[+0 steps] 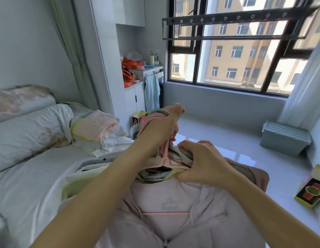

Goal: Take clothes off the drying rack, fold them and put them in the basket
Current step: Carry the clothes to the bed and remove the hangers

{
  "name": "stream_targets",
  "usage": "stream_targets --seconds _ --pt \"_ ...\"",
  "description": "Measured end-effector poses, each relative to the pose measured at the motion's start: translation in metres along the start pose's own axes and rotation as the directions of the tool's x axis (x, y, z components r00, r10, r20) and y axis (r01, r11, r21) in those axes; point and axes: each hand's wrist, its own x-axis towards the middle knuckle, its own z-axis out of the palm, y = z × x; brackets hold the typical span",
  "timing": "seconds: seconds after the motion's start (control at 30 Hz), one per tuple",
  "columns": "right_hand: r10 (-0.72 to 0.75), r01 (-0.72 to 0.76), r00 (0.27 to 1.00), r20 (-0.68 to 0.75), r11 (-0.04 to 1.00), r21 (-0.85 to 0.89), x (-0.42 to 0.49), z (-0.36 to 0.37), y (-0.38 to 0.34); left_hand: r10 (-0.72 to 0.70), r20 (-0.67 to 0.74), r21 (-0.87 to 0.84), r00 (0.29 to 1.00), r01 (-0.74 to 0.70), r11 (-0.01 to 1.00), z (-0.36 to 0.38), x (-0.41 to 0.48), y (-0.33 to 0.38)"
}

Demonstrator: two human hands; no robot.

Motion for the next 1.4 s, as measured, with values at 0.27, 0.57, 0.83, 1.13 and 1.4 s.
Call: stream_targets --seconds 0.27,0.57,0.83,1.13,1.4 --pt "0.052 -0.052 0.999 -0.002 0.998 -0.032 0.0 0.057 -0.144 0.03 0.063 0.037 0.998 -0.032 0.999 -0.125 -0.076 -0.019" --pt "0.095 -0.094 0.995 -0.042 0.995 0.016 0.021 0.131 -0.282 -0.007 0.09 0.12 0.996 -0.004 0.993 -0.257 -0.138 -0.04" --pt "0.014 -0.011 0.997 -0.074 0.999 0.037 0.068 0.176 -0.344 -0.007 0.04 0.095 0.999 0.003 0.995 -0.343 -0.149 -0.051" --pt "0.013 -0.012 0.999 -0.042 1.0 0.004 0.153 0.227 -0.358 -0.018 0.041 0.011 0.999 0.018 1.0 -0.419 -0.099 -0.097" --pt "0.039 -0.039 0.999 0.006 0.999 -0.019 0.223 0.255 -0.381 0.0 0.058 0.01 0.998 -0.001 1.0 -0.481 -0.052 -0.122"
